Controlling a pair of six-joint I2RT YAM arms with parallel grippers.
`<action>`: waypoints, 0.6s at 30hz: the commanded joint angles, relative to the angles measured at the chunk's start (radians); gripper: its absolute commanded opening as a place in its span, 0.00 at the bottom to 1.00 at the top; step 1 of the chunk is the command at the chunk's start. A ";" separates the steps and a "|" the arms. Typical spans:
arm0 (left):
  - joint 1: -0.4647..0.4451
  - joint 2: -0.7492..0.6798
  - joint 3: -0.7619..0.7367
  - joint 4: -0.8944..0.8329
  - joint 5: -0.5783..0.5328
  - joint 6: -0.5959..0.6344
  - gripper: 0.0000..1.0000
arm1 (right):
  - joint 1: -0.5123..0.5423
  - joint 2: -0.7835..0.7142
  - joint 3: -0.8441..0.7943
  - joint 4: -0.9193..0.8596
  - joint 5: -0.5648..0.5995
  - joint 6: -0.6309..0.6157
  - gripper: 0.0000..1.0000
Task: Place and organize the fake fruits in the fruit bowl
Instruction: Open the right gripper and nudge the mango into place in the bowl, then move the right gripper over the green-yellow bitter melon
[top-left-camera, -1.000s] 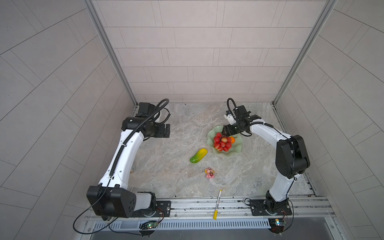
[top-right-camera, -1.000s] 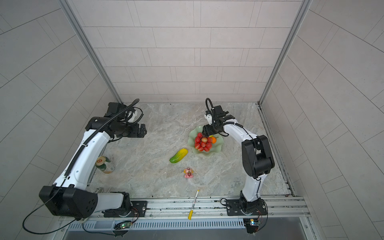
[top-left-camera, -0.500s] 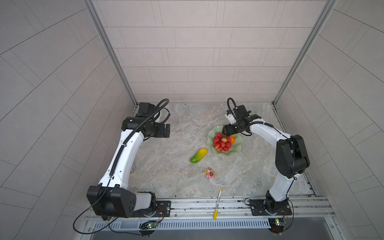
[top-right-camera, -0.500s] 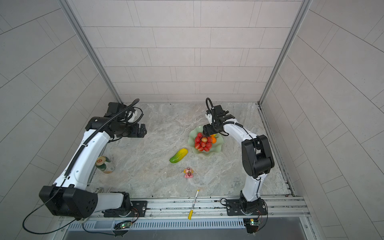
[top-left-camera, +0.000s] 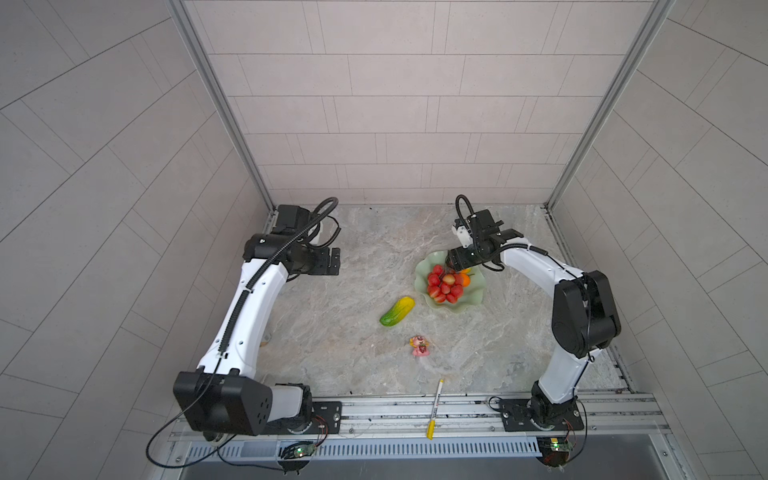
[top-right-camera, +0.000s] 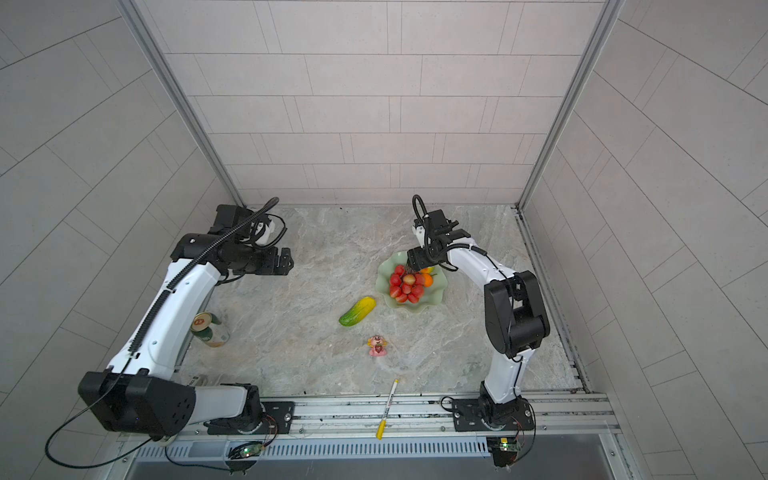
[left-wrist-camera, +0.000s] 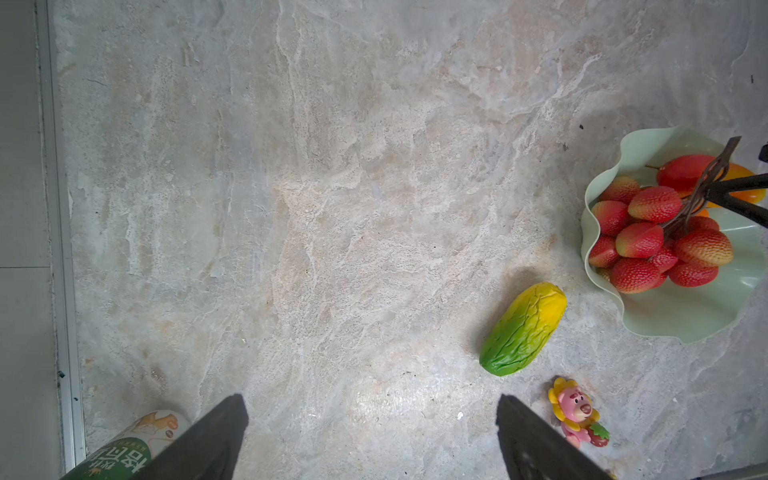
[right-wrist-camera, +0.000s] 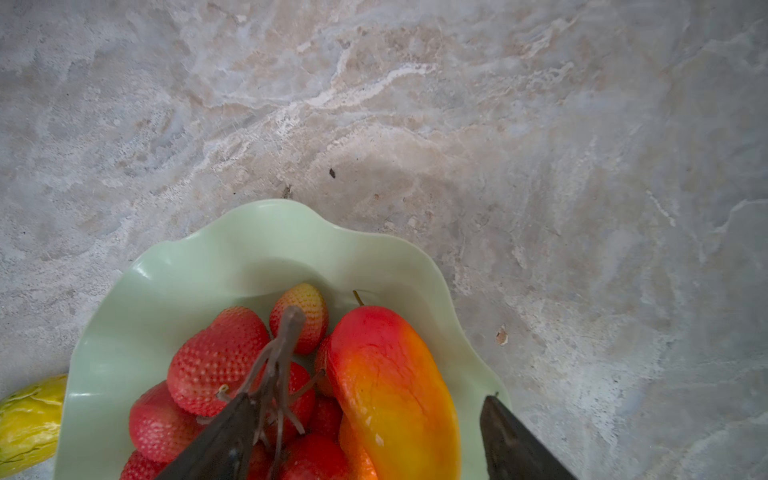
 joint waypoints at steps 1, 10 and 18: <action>-0.006 -0.002 0.007 0.005 -0.003 0.008 1.00 | -0.001 -0.071 0.001 -0.029 0.032 -0.019 0.80; -0.006 -0.001 0.007 0.008 -0.004 0.005 1.00 | 0.104 -0.175 0.025 -0.166 -0.036 -0.031 0.93; -0.006 0.003 0.008 0.011 0.003 0.000 1.00 | 0.365 -0.200 -0.001 -0.225 -0.028 0.007 1.00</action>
